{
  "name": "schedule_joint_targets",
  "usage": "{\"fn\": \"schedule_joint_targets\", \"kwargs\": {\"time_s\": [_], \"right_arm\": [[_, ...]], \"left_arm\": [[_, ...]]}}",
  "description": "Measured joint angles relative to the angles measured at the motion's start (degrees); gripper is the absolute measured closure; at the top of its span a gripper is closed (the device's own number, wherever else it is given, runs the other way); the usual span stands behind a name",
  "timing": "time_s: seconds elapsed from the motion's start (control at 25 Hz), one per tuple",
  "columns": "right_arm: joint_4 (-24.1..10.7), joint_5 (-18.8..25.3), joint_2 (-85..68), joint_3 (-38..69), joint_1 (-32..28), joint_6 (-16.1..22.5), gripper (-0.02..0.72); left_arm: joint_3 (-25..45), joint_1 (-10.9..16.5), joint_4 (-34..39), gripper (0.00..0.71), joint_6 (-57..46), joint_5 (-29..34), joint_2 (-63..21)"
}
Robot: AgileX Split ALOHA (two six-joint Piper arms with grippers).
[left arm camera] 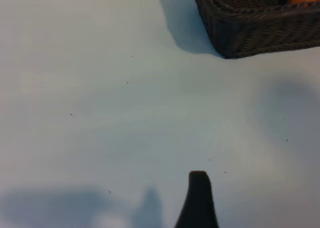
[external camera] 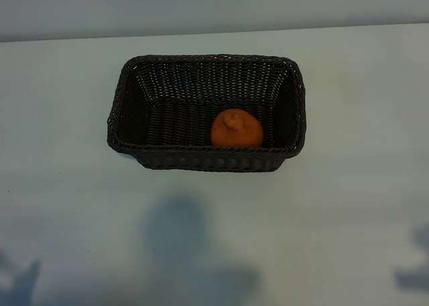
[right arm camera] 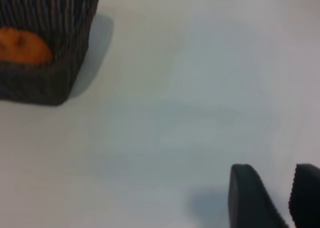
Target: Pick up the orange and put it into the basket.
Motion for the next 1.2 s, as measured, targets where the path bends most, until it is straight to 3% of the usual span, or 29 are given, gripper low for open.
{"fn": "schedule_joint_targets", "kwargs": {"time_s": [0.48,0.8,1.2], "right_arm": [[0.8,-1.0,0.0,0.0,0.0,0.0,0.462],[-0.5,2.0,0.0,1.2,0.0,0.0,0.462],[-0.7,2.0,0.0,1.2,0.0,0.1,0.462]], "left_arm": [[0.0,0.0,0.0,0.12,0.0,0.0,0.0],[0.0,0.0,0.0,0.12,0.0,0.0,0.0],[0.0,0.0,0.0,0.12,-0.2,0.0,0.0]]}}
